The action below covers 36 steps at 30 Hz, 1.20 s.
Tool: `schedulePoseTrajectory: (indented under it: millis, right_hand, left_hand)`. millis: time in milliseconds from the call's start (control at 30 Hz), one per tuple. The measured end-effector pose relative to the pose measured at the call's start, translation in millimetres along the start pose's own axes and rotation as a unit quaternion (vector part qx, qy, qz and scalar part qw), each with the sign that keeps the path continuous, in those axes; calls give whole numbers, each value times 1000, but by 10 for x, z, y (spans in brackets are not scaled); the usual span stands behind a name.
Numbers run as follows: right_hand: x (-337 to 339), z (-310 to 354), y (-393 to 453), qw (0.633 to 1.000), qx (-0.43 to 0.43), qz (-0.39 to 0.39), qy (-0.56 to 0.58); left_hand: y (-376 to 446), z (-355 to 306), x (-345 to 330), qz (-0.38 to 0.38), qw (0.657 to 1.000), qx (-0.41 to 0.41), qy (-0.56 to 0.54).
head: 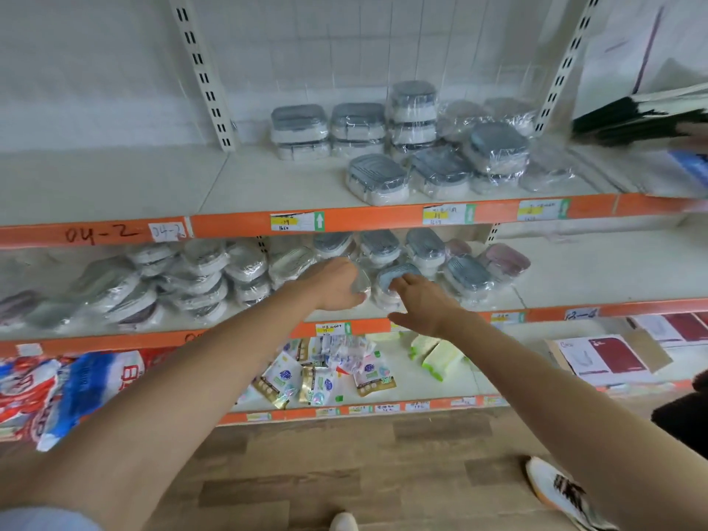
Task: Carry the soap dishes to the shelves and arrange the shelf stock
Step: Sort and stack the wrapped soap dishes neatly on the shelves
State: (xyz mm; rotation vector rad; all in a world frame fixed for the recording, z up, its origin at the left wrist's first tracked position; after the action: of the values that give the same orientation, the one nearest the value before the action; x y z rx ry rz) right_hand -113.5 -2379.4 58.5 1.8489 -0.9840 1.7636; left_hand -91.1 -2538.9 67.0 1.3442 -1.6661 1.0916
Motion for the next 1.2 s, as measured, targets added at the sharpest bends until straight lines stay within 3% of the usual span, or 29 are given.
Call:
schedulePoseTrajectory:
  millis: [300, 667, 867, 1200]
  right_hand:
    - [505, -192, -75, 997, -19, -69, -16]
    - [1061, -601, 665, 992, -82, -93, -21]
    - [1146, -725, 1029, 987, -124, -103, -11]
    - [1130, -1271, 1345, 977, -208, -49, 15]
  left_hand:
    - [-27, -263, 499, -62, 998, -25, 9]
    - [655, -77, 1228, -92, 992, -81, -7]
    - [1009, 184, 1402, -58, 995, -86, -12]
    - [1552, 124, 1386, 20, 995, -103, 2]
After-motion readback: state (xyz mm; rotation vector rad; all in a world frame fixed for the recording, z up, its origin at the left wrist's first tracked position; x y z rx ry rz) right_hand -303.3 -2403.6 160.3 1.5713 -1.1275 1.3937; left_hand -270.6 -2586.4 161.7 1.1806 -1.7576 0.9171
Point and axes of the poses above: each hand's wrist, its own y-axis towards the middle knuckle, its own x-axis out of the back of the hand, z = x × y, the point moved 3 cm from there along y, towards the middle knuckle, and after that the axes turned 15 degrees about -y, right-handed, at the moved point
